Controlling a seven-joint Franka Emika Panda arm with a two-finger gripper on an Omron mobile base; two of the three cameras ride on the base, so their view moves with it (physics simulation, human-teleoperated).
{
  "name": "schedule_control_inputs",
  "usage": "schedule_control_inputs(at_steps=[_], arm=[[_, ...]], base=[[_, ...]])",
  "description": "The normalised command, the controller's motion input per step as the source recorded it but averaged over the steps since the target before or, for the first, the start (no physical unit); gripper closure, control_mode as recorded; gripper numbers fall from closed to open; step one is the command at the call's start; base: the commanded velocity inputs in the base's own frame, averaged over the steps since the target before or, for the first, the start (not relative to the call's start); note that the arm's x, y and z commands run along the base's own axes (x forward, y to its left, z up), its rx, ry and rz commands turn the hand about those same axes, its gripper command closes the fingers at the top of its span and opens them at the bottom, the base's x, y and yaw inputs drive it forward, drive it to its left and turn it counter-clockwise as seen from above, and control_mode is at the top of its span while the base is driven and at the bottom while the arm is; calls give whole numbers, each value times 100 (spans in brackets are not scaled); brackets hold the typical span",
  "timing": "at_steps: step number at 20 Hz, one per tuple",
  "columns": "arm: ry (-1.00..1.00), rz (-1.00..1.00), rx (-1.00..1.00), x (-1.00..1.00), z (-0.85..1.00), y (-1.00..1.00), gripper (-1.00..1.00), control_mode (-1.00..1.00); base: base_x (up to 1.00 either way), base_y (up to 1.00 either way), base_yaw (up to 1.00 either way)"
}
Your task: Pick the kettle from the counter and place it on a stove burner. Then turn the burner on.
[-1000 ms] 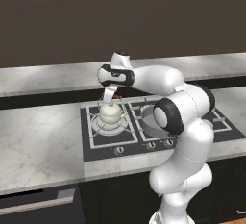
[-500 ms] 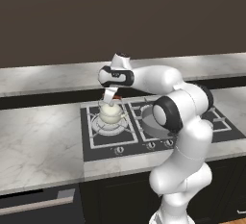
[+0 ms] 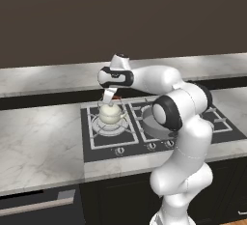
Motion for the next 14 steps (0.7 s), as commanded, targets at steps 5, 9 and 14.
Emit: schedule_control_inputs(at_steps=[5,9,14], arm=[[1,-6,0,3,-8,18,100,-100],[1,-6,0,0,-6,11,-100,-100],[1,-5,0,0,0,2,-100,-100]], base=[[0,0,0],[0,0,0],[0,0,0]])
